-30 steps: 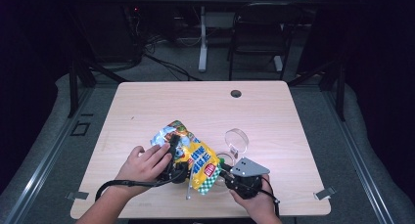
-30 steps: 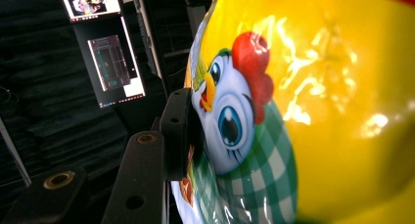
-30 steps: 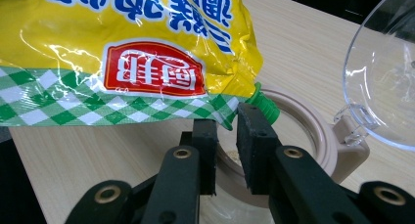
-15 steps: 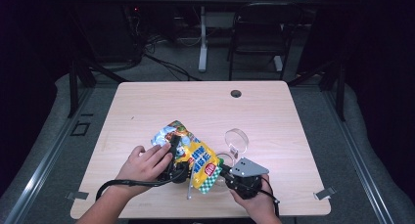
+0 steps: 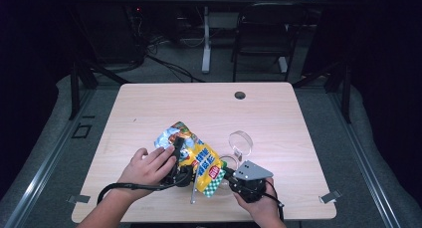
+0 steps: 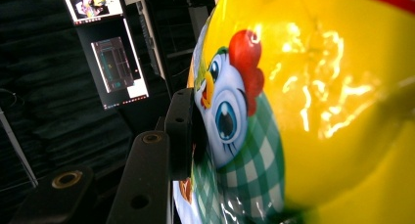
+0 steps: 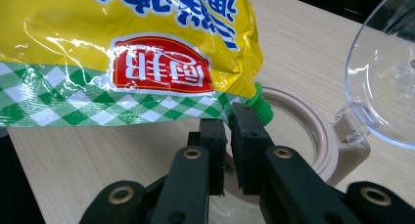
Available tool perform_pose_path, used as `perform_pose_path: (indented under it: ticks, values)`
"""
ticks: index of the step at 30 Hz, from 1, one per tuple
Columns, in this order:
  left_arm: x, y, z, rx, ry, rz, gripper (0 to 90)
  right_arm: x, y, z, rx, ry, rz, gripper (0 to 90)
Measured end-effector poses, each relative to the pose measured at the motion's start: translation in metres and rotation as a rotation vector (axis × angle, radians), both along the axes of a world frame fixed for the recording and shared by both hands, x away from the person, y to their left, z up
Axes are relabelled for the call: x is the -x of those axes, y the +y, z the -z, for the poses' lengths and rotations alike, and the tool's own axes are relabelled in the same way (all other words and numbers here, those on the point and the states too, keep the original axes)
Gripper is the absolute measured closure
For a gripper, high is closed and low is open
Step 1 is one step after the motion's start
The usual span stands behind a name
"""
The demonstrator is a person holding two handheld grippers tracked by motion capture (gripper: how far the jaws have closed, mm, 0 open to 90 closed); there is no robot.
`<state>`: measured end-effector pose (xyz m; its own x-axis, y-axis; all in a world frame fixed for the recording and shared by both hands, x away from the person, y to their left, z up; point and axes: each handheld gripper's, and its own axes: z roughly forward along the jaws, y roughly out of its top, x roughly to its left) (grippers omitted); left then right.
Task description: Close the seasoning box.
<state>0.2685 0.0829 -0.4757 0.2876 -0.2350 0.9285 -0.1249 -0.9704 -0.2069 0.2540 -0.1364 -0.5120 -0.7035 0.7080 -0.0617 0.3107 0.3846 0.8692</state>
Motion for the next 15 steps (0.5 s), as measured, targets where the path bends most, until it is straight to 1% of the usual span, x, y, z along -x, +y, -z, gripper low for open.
perform_pose_path:
  ticks: [15]
  values:
    - [0.0019,-0.0027,-0.0025,-0.018,-0.013,0.009,65.6,-0.0002,0.0002,-0.0002,-0.002,0.007,-0.005,87.6]
